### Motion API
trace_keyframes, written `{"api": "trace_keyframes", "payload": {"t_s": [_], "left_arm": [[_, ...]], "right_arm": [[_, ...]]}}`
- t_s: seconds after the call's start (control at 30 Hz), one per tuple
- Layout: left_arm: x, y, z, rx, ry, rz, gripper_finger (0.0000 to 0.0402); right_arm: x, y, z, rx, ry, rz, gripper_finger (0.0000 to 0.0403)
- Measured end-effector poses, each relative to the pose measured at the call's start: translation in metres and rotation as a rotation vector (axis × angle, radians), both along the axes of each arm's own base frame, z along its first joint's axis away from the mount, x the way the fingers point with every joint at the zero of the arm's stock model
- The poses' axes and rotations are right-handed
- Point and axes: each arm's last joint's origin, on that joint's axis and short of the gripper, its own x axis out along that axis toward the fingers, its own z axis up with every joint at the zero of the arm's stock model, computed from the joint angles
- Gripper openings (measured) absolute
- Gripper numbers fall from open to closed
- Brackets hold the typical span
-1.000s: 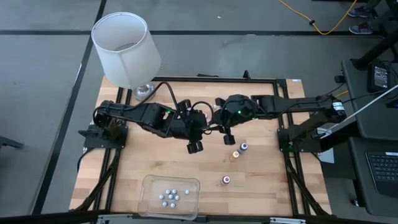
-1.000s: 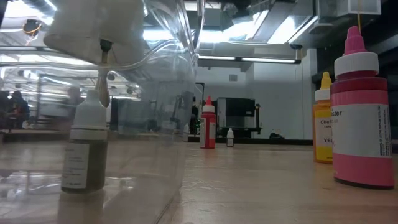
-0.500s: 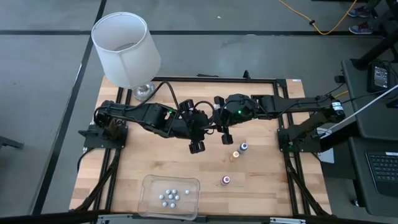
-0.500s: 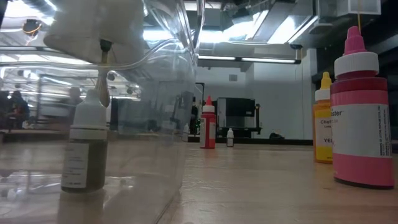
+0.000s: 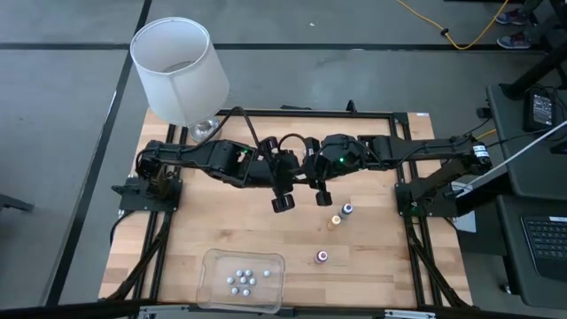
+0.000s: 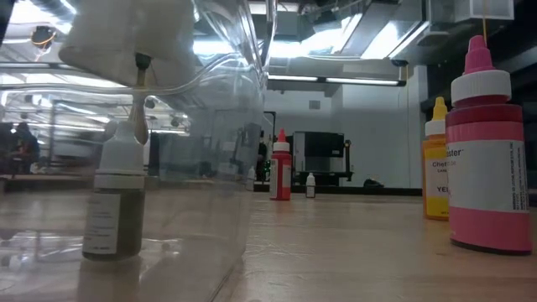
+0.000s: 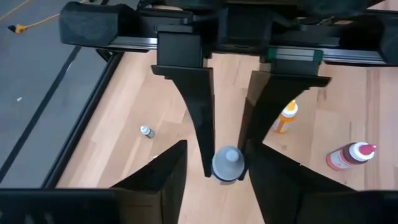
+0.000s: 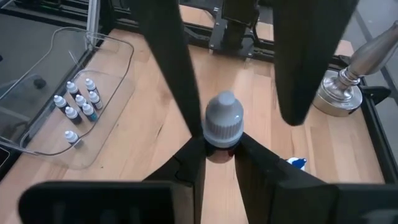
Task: Pick & Place food coloring
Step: Put the small pink food coloring bottle into the bin
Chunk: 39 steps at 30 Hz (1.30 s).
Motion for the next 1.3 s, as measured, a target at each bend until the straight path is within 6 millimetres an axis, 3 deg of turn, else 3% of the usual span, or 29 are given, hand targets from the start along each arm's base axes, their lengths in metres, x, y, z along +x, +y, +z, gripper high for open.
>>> {"api": "trace_keyframes", "payload": {"t_s": [0.47,0.8,1.1,1.3], "left_arm": [[0.000,-0.002,-0.001,-0.065,0.005,-0.029,0.0057],[0.000,-0.003,-0.001,-0.072,0.005,-0.035,0.0057],[0.000,-0.003,-0.001,-0.074,0.010,-0.038,0.0058],[-0.003,-0.004,-0.004,-0.095,0.042,-0.017,0.0058]], "right_arm": [[0.000,0.000,0.000,-0.004,0.001,0.004,0.0078],[0.000,0.001,0.000,-0.004,-0.001,0.044,0.0082],[-0.006,0.001,0.010,-0.020,-0.054,0.072,0.0158],[-0.022,0.000,0.021,-0.042,-0.069,0.085,0.0212]]}}
